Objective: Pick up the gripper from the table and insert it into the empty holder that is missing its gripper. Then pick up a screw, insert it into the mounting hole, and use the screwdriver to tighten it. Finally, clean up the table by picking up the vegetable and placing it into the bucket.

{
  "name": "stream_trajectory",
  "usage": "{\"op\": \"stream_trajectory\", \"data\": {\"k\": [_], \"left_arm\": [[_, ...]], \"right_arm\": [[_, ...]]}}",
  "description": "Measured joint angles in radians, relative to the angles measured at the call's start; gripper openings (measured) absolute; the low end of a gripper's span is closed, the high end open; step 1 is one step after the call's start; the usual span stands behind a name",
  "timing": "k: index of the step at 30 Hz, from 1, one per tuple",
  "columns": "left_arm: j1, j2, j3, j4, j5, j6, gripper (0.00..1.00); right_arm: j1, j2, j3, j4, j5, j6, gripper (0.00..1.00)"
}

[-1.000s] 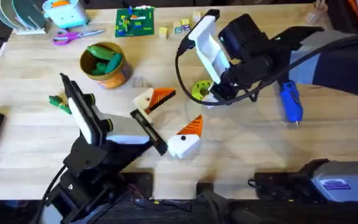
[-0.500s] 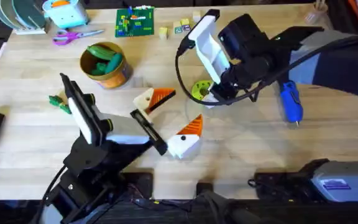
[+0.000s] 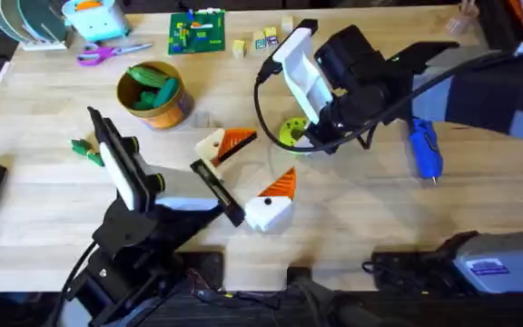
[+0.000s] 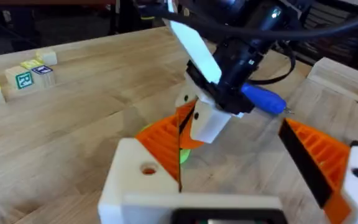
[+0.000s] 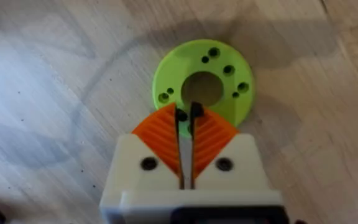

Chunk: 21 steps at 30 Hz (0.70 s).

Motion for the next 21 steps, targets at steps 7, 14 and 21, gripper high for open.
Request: {"op": "stream_trajectory", "data": {"k": [7, 14, 21], "left_arm": [[0.000, 0.000, 0.000, 0.000, 0.000, 0.000, 0.992], [0.000, 0.000, 0.000, 0.000, 0.000, 0.000, 0.992], [0.000, 0.000, 0.000, 0.000, 0.000, 0.000, 0.992]], "right_arm": [[0.002, 0.000, 0.000, 0.002, -0.002, 0.002, 0.009], [0.002, -0.003, 0.000, -0.002, 0.011, 0.002, 0.008], [0.002, -0.069, 0.020, -0.038, 0.051, 0.002, 0.008]]}}
